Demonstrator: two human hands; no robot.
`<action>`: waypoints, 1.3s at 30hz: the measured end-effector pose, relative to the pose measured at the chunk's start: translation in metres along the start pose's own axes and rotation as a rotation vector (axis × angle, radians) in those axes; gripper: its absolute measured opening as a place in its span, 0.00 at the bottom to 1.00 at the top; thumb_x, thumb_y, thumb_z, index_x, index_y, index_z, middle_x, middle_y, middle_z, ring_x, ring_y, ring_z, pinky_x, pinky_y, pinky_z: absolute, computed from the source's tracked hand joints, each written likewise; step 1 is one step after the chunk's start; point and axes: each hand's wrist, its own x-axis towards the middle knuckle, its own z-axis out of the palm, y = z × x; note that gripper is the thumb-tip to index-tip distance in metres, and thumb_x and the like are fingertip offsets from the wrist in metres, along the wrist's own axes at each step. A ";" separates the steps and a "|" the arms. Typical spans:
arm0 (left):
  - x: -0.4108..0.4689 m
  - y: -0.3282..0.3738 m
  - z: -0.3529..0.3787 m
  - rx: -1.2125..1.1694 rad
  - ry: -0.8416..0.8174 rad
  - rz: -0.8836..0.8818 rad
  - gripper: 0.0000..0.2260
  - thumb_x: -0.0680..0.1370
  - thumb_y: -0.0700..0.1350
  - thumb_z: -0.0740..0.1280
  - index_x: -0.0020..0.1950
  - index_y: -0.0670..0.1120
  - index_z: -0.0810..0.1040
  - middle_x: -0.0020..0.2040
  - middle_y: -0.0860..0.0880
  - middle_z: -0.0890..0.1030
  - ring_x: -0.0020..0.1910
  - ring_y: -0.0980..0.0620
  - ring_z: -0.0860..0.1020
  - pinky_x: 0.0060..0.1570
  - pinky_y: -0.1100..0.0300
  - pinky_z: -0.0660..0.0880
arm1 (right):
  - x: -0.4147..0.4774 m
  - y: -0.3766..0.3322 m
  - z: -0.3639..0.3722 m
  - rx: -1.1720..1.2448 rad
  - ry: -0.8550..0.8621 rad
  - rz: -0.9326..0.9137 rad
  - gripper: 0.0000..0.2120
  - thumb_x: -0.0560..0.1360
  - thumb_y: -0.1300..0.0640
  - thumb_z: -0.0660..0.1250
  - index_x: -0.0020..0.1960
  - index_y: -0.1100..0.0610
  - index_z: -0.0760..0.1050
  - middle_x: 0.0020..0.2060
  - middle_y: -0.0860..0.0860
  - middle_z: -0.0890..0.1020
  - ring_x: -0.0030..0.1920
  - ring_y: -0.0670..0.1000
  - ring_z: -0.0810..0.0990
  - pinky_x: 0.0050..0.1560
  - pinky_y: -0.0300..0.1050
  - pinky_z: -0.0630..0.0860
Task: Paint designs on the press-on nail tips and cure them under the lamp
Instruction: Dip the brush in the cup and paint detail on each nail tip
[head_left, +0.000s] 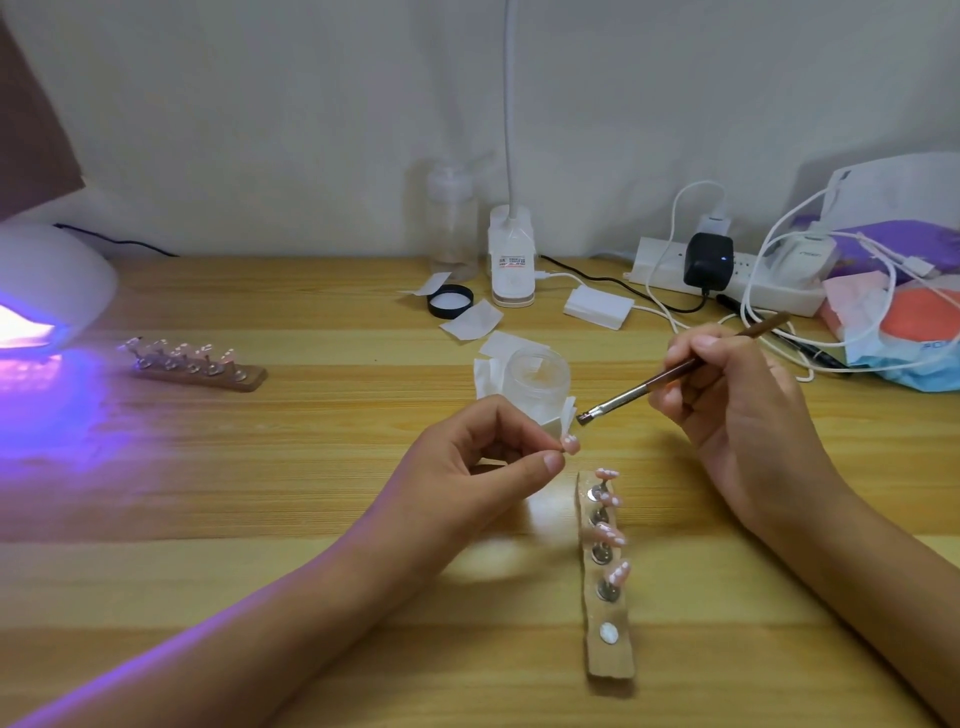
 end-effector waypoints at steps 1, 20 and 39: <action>0.000 0.000 0.000 -0.003 -0.001 0.000 0.02 0.72 0.45 0.72 0.41 0.52 0.81 0.47 0.53 0.86 0.50 0.56 0.82 0.47 0.69 0.75 | -0.001 0.000 0.001 0.017 -0.029 0.014 0.17 0.75 0.58 0.59 0.32 0.50 0.81 0.30 0.47 0.78 0.29 0.45 0.76 0.34 0.36 0.75; 0.001 0.001 0.000 -0.022 0.000 0.004 0.07 0.74 0.39 0.73 0.40 0.50 0.80 0.39 0.57 0.84 0.36 0.61 0.77 0.39 0.71 0.73 | -0.002 0.002 0.000 -0.052 -0.039 -0.003 0.21 0.79 0.62 0.57 0.33 0.50 0.80 0.31 0.48 0.78 0.31 0.46 0.77 0.36 0.35 0.76; 0.000 0.005 0.002 -0.073 0.034 -0.025 0.07 0.71 0.45 0.75 0.36 0.55 0.80 0.37 0.52 0.82 0.36 0.58 0.79 0.39 0.69 0.74 | -0.003 0.002 0.001 0.015 -0.162 -0.023 0.16 0.75 0.60 0.57 0.37 0.52 0.82 0.35 0.49 0.80 0.35 0.47 0.79 0.39 0.38 0.77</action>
